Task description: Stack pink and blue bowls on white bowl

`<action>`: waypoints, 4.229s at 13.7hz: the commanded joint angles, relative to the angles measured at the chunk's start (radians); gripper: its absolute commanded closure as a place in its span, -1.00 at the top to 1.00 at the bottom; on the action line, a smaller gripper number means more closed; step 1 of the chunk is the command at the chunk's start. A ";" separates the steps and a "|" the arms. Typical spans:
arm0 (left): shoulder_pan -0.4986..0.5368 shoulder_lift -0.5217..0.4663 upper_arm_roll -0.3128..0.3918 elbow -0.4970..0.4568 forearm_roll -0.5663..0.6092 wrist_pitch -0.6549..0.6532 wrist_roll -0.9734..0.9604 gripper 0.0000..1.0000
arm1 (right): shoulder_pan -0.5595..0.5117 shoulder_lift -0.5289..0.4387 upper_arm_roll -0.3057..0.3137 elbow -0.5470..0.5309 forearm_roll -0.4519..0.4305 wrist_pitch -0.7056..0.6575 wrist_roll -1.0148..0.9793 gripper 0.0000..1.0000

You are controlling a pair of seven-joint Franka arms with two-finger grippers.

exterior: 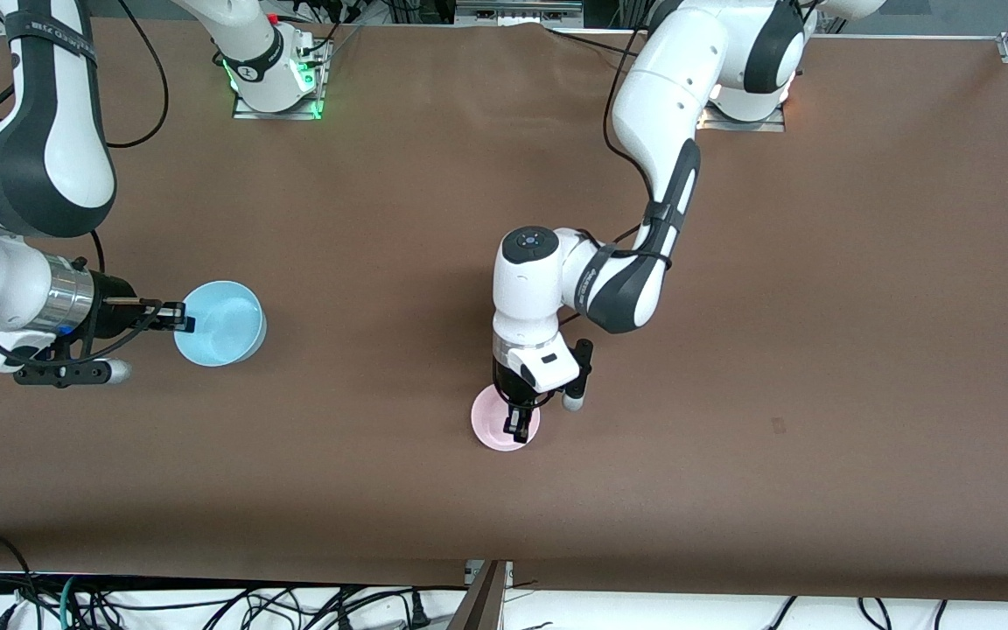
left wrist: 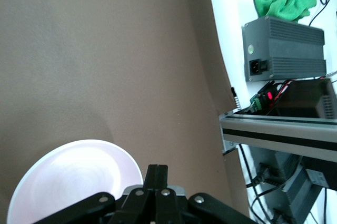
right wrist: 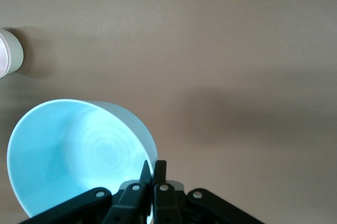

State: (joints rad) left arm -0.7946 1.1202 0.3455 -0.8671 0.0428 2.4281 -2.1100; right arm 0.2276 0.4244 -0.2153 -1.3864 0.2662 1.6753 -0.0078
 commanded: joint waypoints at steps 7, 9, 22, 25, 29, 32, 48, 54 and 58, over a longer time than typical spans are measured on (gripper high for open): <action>0.015 -0.144 0.003 -0.013 -0.176 -0.303 0.399 -1.00 | 0.067 0.094 0.004 0.024 0.060 0.133 0.112 -1.00; 0.040 -0.178 0.003 -0.013 -0.221 -0.372 0.508 -1.00 | 0.120 0.147 0.004 0.026 0.079 0.231 0.201 -1.00; 0.310 -0.370 0.004 -0.020 -0.393 -0.771 1.301 -1.00 | 0.367 0.543 0.106 0.282 0.068 0.728 0.894 -1.00; 0.368 -0.390 0.006 -0.021 -0.391 -0.811 1.442 -1.00 | 0.381 0.565 0.111 0.291 0.070 0.779 0.974 -1.00; 0.382 -0.404 0.015 -0.029 -0.376 -0.816 1.541 -1.00 | 0.406 0.574 0.111 0.302 0.071 0.768 1.060 -1.00; 0.414 -0.410 0.018 -0.030 -0.376 -0.840 1.636 -1.00 | 0.414 0.580 0.114 0.296 0.070 0.768 1.077 -1.00; 0.492 -0.428 0.021 -0.035 -0.376 -0.877 1.877 -0.95 | 0.398 0.489 0.008 0.300 0.021 0.559 0.941 1.00; 0.502 -0.435 0.020 -0.044 -0.351 -0.899 1.904 -0.17 | 0.242 0.252 -0.085 0.271 0.021 0.153 0.604 1.00; 0.500 -0.438 0.018 -0.046 -0.351 -0.899 1.911 0.57 | 0.202 0.007 -0.180 0.117 0.021 -0.018 0.398 1.00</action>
State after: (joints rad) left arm -0.2906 0.7217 0.3672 -0.8687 -0.3244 1.5373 -0.2288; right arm 0.4182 0.5921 -0.3624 -1.1092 0.2976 1.6902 0.4721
